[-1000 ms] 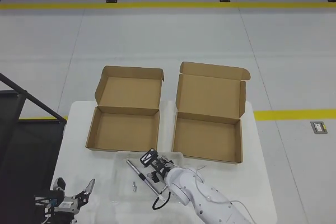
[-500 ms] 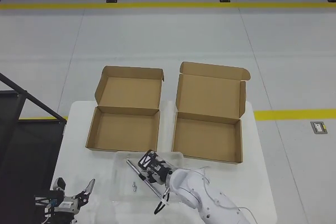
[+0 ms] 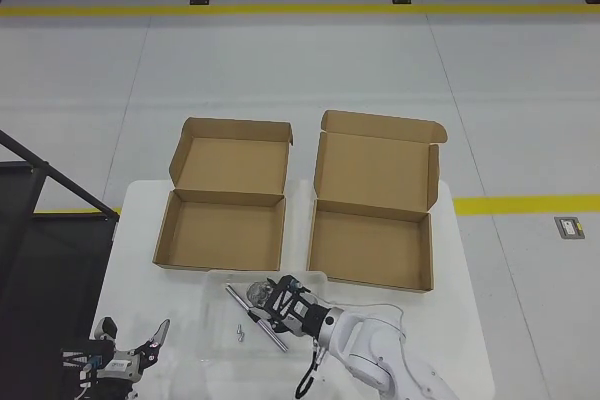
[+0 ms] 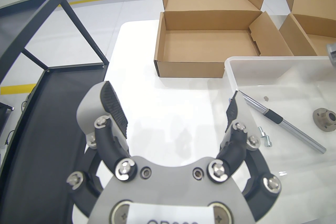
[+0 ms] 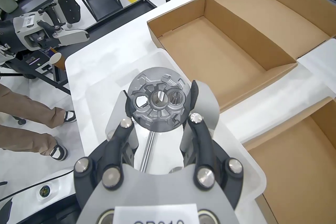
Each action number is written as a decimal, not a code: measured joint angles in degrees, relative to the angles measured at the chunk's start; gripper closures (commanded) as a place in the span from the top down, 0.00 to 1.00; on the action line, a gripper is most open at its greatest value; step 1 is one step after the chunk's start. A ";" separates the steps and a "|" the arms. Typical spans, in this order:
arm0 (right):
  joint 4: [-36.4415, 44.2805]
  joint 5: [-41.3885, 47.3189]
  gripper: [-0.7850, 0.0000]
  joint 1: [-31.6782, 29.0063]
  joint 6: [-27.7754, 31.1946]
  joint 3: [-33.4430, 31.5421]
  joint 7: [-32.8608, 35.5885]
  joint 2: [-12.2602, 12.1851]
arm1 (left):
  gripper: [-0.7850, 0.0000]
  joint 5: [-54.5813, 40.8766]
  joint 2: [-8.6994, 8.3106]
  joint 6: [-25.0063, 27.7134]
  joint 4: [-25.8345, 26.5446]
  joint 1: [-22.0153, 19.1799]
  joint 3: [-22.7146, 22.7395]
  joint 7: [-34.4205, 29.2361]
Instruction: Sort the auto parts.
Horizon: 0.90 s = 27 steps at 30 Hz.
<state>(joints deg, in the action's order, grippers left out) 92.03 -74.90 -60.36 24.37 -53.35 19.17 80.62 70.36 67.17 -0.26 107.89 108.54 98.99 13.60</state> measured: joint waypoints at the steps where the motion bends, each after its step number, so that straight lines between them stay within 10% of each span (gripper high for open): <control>1: 0.00 -0.02 0.00 -0.03 -0.03 0.02 -0.02 0.00 | 1.00 0.00 0.00 0.00 0.00 0.00 0.00 0.00; 14: 0.56 1.81 0.00 -0.16 -15.12 -4.08 -15.08 0.94 | 1.00 0.00 0.00 0.00 0.00 0.00 0.00 0.00; 27: -16.41 4.15 0.00 11.31 -27.20 -8.06 -5.96 2.50 | 1.00 0.00 0.00 0.00 0.00 0.00 0.00 0.00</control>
<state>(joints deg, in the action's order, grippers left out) 75.62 -70.75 -49.04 -2.82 -61.41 13.21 83.13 70.36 67.17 -0.26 107.89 108.54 98.99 13.60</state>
